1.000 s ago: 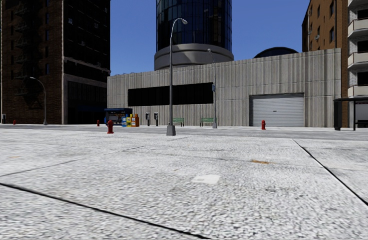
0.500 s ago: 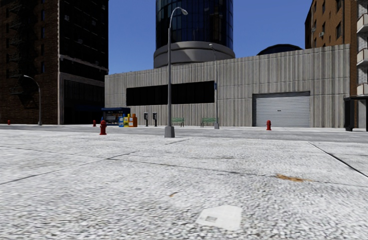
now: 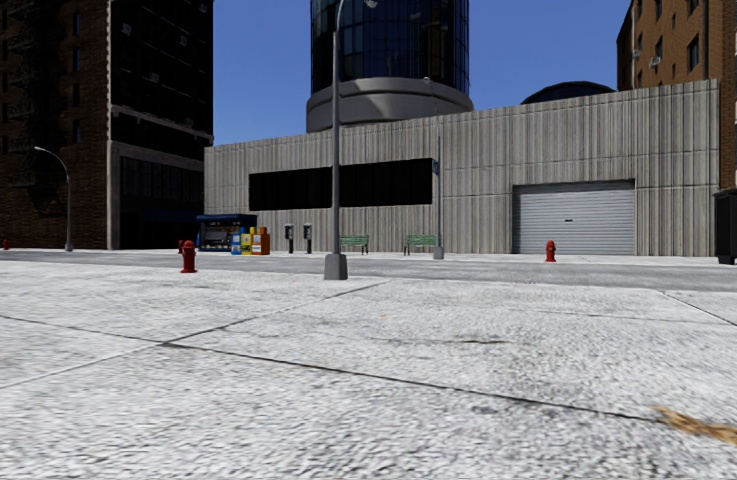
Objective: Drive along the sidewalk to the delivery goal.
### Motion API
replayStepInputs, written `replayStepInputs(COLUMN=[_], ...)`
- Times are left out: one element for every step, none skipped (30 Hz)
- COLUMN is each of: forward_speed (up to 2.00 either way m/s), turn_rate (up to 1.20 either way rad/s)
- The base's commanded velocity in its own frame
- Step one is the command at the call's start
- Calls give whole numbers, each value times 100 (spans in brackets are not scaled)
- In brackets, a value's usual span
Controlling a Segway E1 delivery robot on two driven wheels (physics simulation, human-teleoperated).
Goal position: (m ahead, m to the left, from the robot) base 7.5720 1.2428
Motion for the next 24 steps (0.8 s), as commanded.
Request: replayStepInputs(forward_speed=[200, 200, 200, 200, 200, 200, 200, 200, 200, 200, 200, 200, 200, 200, 200, 200, 200, 200, 200, 200, 200, 200, 200, 200], turn_rate=[0, 0, 0, 0, 0, 0, 0, 0, 0, 0, 0, 0, 0, 0, 4, 4, 18, 22, 25, 25, 26, 26, 26, 26])
